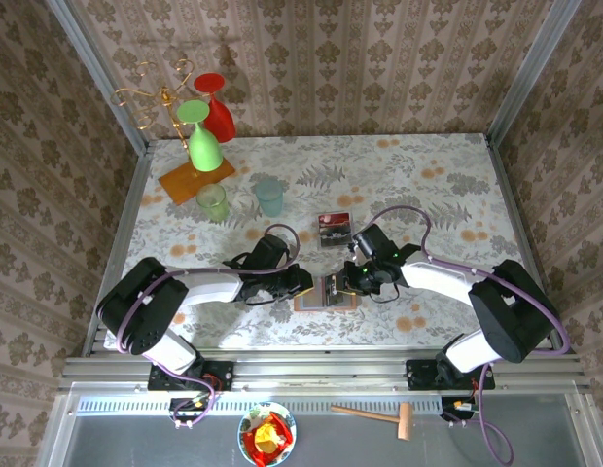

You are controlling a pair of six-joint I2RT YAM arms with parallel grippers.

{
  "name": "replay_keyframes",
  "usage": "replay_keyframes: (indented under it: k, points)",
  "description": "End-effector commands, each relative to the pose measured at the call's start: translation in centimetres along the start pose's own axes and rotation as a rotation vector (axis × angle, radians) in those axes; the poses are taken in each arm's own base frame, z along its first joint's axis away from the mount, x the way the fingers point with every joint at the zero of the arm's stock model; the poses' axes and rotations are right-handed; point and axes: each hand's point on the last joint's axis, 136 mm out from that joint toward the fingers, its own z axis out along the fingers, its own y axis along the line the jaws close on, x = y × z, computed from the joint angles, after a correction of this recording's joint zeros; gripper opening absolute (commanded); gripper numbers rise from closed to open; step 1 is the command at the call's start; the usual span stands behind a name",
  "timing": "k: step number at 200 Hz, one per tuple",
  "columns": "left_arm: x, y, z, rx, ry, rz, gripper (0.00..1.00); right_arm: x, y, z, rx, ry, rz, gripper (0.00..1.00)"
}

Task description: Take the credit cards out of the card holder

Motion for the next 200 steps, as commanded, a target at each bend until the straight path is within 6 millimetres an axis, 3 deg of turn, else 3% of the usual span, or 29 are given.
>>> replay_keyframes:
  k: [1,128,172,200]
  points:
    - [0.1,-0.6,-0.4,0.029,-0.002,0.008,0.19,-0.3,0.2,-0.6,0.008,-0.027,0.04,0.19]
    - [-0.6,-0.8,-0.6,0.063,-0.014,0.006,0.2,-1.0,0.8,-2.5,0.038,-0.072,-0.022,0.05]
    - [-0.9,-0.4,-1.1,0.064,-0.027,-0.001,0.2,-1.8,2.1,-5.1,0.068,-0.102,-0.251,0.0]
    - [-0.9,0.3,-1.4,0.057,-0.033,-0.012,0.21,-2.9,1.5,-6.5,0.176,-0.112,-0.449,0.0]
